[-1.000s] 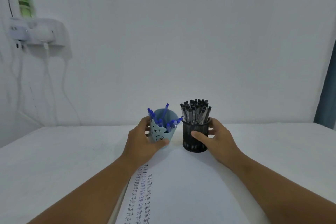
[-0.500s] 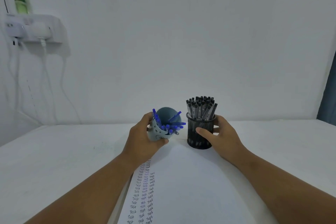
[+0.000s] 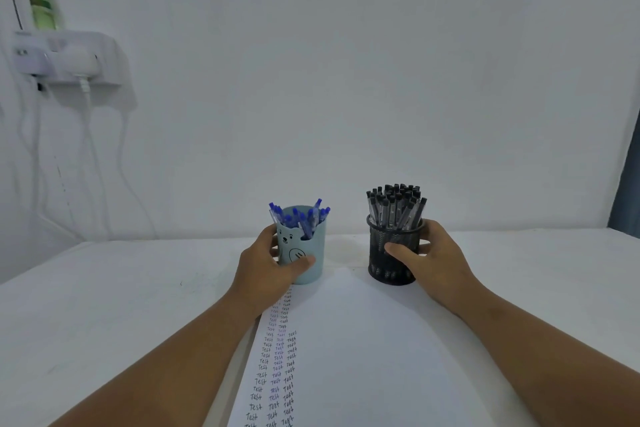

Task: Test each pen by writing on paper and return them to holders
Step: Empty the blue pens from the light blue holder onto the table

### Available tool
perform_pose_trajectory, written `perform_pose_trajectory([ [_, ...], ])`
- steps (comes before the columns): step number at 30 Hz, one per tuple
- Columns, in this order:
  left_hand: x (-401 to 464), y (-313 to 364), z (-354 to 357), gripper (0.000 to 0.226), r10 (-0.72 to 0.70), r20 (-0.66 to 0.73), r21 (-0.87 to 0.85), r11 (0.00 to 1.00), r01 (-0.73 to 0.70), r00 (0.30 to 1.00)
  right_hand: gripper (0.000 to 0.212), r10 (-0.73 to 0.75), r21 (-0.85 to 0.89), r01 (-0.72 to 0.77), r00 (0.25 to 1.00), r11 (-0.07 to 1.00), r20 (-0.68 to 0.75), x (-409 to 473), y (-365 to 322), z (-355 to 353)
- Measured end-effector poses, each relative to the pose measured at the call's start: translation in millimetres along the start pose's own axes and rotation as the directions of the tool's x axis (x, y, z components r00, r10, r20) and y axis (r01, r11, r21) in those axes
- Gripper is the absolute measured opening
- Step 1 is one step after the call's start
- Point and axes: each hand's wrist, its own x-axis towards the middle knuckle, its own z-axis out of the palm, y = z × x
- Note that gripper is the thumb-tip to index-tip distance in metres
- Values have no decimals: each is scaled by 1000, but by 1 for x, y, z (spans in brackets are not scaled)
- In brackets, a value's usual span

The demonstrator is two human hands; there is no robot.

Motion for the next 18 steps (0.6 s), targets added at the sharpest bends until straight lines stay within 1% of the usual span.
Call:
perform_pose_trajectory([
  [2, 2, -3, 0, 61, -39, 12, -18, 999, 40, 999, 61, 27, 16, -28, 999, 999, 22, -1, -1, -1],
  [4, 4, -5, 0, 64, -81, 36, -39, 996, 83, 996, 80, 48, 40, -49, 998, 998, 40, -2, -5, -3],
  [6, 4, -4, -2, 70, -109, 69, -43, 993, 113, 992, 97, 18, 47, -18, 1000, 999, -9, -4, -16, -8],
  [7, 4, -5, -4, 72, -122, 89, -37, 991, 125, 989, 98, -25, 43, 28, 998, 999, -53, -3, -25, -12],
  [8, 4, -5, -7, 75, -138, 111, -29, 989, 142, 984, 96, -74, 39, 78, 992, 996, -98, -3, -35, -16],
  [10, 5, -5, -14, 82, -171, 147, -8, 985, 174, 974, 84, -162, 49, 172, 973, 984, -167, -3, -57, -25],
  [12, 10, -5, -23, 93, -213, 172, 25, 977, 212, 962, 70, -218, 75, 234, 960, 969, -175, -2, -79, -37],
  [13, 13, -2, -28, 93, -231, 186, 57, 973, 224, 955, 66, -249, 89, 266, 954, 960, -167, -3, -91, -44],
  [16, 19, 11, -42, 81, -255, 235, 183, 959, 215, 938, 57, -345, 137, 368, 924, 920, -164, -11, -120, -62],
  [18, 23, 15, -48, 86, -269, 267, 226, 951, 212, 925, 58, -366, 153, 388, 918, 909, -154, -15, -129, -64],
])
